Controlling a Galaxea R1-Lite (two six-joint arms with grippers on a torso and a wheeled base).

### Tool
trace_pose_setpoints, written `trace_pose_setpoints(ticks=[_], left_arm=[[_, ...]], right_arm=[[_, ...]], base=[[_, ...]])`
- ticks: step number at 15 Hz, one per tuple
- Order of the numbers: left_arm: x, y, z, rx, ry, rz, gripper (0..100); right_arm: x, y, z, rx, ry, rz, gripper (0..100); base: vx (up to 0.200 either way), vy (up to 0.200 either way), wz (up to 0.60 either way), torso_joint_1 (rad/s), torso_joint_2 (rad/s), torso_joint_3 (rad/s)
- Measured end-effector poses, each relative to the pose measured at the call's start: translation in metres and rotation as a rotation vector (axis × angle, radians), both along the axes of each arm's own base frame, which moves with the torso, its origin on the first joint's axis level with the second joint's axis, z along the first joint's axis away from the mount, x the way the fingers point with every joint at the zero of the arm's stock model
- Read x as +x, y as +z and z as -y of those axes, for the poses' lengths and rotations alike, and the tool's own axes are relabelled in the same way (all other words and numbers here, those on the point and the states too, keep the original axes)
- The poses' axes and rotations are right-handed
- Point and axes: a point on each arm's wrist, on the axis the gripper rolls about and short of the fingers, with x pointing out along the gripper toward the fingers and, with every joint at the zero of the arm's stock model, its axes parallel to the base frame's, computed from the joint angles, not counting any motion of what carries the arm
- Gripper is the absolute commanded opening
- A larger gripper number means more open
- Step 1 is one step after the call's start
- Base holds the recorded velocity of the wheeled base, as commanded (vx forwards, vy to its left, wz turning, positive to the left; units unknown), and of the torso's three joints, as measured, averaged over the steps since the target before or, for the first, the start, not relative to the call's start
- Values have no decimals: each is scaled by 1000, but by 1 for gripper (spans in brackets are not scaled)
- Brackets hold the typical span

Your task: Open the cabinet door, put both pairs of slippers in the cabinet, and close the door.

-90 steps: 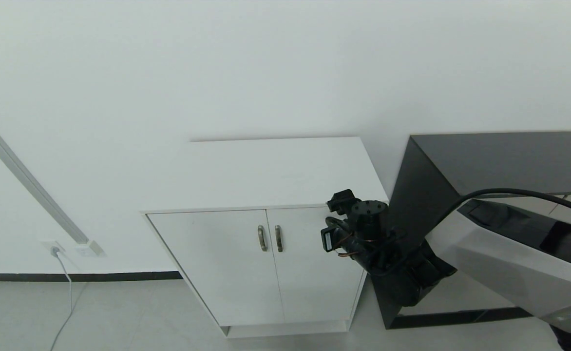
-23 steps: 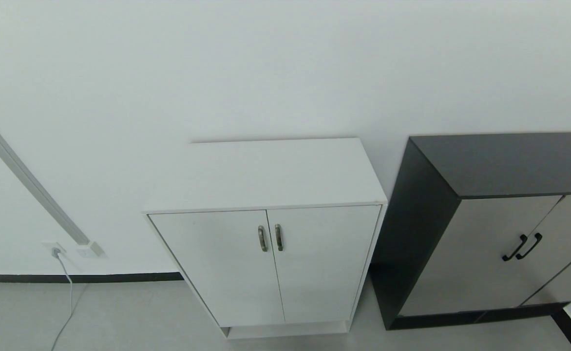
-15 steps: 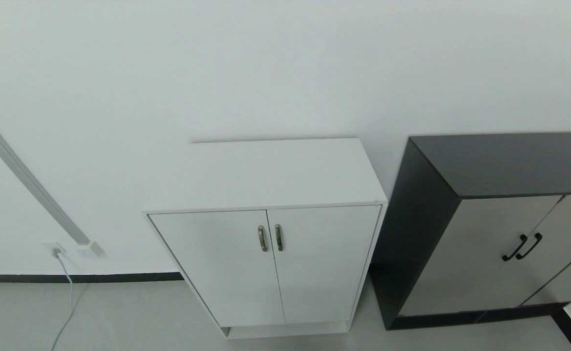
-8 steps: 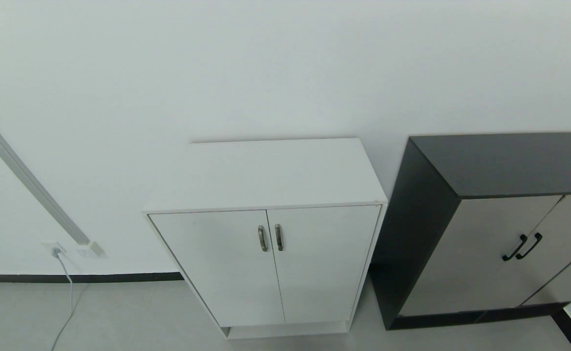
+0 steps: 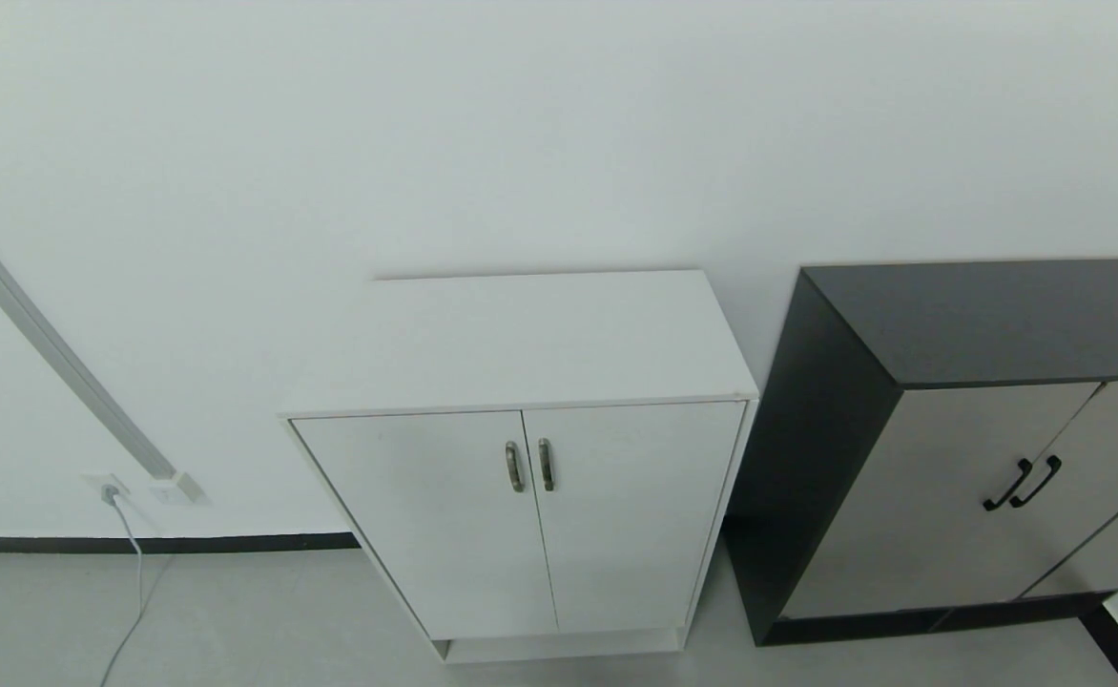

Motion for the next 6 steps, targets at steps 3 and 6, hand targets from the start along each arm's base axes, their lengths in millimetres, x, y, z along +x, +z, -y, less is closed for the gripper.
trace_pose_setpoints(ticks=[3,6], left_arm=[[0,0,0,0,0,0,0],[0,0,0,0,0,0,0]], right_arm=[[0,0,0,-3,2,0,0],[0,0,0,1,1,0,0]], base=[[0,0,0,0,0,0],[0,0,0,0,0,0]])
